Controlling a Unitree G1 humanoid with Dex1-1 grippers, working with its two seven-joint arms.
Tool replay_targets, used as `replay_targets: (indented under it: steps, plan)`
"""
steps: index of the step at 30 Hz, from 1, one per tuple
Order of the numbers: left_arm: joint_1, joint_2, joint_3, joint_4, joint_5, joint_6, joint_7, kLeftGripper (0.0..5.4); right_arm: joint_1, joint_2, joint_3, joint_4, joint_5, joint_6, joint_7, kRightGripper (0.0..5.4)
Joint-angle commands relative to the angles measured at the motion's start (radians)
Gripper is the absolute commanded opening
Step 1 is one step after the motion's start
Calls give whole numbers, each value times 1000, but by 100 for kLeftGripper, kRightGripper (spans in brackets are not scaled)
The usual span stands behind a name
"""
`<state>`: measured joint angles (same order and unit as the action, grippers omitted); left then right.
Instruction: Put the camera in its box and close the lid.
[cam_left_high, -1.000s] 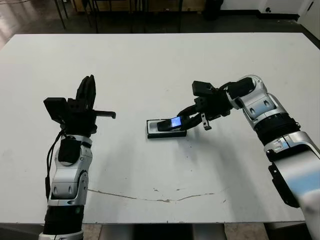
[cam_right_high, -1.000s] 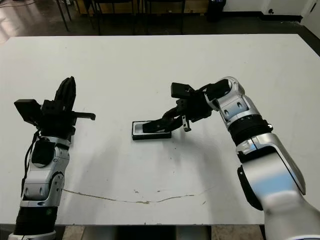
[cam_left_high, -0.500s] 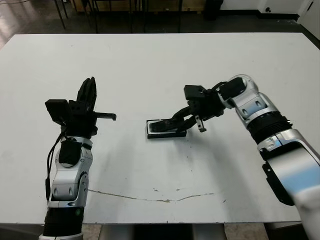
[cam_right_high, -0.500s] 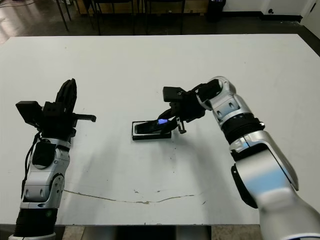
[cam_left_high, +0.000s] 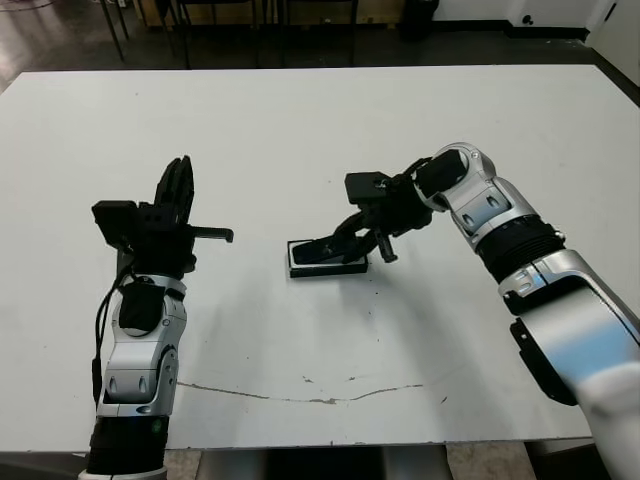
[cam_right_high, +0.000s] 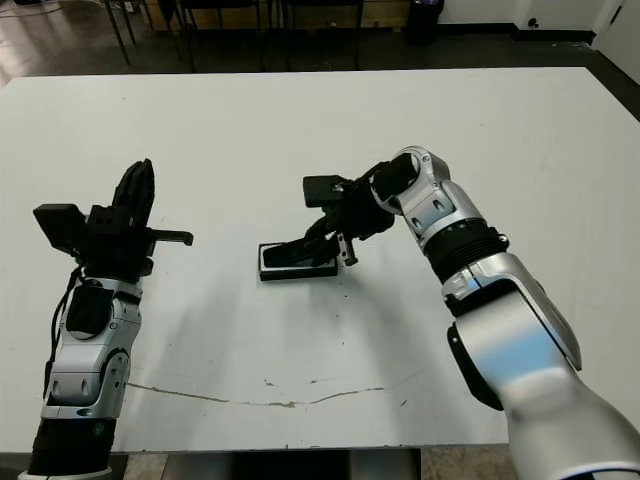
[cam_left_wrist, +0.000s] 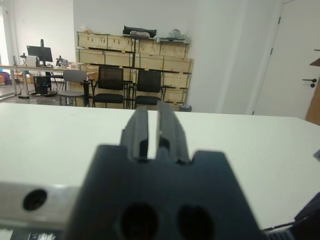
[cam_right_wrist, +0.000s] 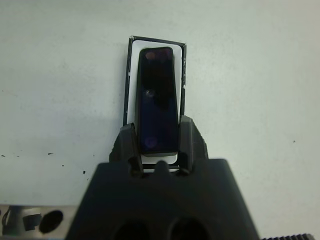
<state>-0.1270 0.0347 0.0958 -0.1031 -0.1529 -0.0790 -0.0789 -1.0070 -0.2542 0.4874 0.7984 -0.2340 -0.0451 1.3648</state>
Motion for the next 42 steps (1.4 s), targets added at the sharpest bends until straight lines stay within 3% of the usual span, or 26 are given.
replay_targets:
  steps: [1,3,7,9,23,27,31,34,37,40,42]
  plan:
    - [17,0,3,7,2,11,6,0,39,63,43,-14,-11,-11,-3,7]
    - [18,1,4,7,2,10,6,0,39,52,42,-22,-4,-17,21,25]
    - [19,0,5,9,0,8,6,0,38,13,41,-37,-1,-146,41,104]
    - [18,-3,3,6,-2,11,6,0,34,-1,45,-44,-4,-168,50,150]
    - [18,2,2,8,6,11,7,0,26,-77,4,-129,23,-137,67,453]
    - [18,2,2,8,7,8,8,0,32,-98,-56,-159,62,-79,30,539]
    - [18,1,4,8,5,9,9,0,62,-116,-198,-210,179,5,-46,539]
    - [20,4,4,4,12,7,13,0,131,-116,-337,-299,290,119,-172,539]
    - [28,5,12,-14,-8,16,7,0,238,-104,-436,-457,349,229,-339,539]
    - [45,16,27,-55,-28,29,1,0,374,-75,-491,-604,342,228,-535,498]
    - [64,29,43,-85,-36,23,-6,0,464,-73,-500,-668,311,162,-631,454]
